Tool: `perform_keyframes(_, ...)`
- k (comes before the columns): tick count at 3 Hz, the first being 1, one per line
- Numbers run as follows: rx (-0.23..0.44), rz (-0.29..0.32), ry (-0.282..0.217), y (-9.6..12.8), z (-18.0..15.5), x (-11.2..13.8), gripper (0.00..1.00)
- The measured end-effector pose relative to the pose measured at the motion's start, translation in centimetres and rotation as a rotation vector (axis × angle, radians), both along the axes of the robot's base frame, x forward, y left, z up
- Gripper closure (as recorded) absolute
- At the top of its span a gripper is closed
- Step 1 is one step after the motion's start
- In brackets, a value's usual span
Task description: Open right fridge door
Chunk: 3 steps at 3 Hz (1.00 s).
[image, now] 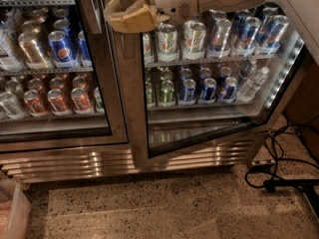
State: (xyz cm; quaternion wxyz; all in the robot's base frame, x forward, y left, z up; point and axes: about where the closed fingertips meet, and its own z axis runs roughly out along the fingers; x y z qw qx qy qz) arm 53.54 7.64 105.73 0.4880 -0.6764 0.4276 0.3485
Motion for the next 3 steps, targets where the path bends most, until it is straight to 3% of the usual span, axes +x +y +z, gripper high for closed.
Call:
perform_keyframes(2, 0.0, 0.0, 0.0, 0.01, 0.0, 0.0, 0.13)
perform_keyframes(3, 0.0, 0.0, 0.0, 0.01, 0.0, 0.0, 0.0)
